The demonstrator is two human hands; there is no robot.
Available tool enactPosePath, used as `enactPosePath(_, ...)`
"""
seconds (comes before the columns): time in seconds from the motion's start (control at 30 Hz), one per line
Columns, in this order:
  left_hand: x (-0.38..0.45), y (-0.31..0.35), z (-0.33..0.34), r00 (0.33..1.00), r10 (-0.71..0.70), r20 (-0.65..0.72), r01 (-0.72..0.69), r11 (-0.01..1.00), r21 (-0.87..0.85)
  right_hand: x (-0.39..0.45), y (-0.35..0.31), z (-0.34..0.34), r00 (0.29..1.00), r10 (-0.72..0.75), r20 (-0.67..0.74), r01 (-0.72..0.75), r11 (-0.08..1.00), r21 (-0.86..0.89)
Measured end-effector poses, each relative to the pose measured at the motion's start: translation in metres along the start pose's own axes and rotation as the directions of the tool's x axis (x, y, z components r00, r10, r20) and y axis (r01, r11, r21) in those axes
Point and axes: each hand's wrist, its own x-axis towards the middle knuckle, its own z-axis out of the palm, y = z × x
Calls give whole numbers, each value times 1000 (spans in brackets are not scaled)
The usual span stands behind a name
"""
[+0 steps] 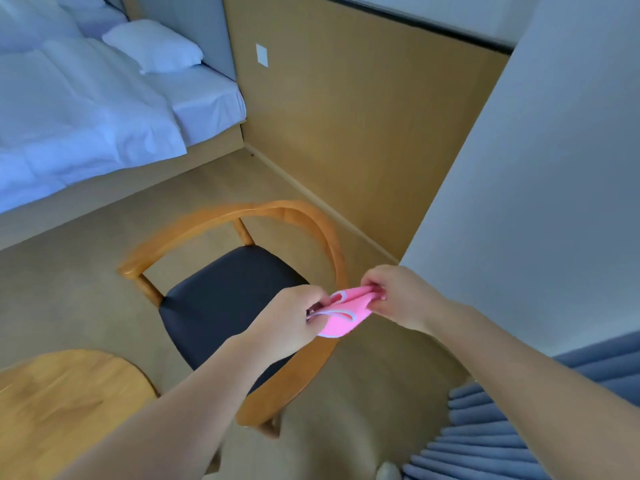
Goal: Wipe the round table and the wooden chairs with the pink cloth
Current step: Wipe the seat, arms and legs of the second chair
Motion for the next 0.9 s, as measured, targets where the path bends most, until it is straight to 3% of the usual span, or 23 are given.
enactPosePath(0.23,14,-3,54,998,-42,56,41,999,22,-16,46,29,993,115,34,-119,980,159)
enactPosePath(0.4,45,-7,113,984,-102,148,88,991,100,-11,107,52,993,120,19,-121,964,238)
enactPosePath(0.67,119,-68,162,958,-42,284,-101,877,470,44,222,109,981,0,-195,71,931,359)
enactPosePath(0.77,137,-98,171,966,-15,260,-141,807,574,76,255,143,919,-116,-376,226,938,264)
enactPosePath(0.9,143,-127,173,989,85,118,-143,726,673,132,293,191,864,-137,-485,254,950,184)
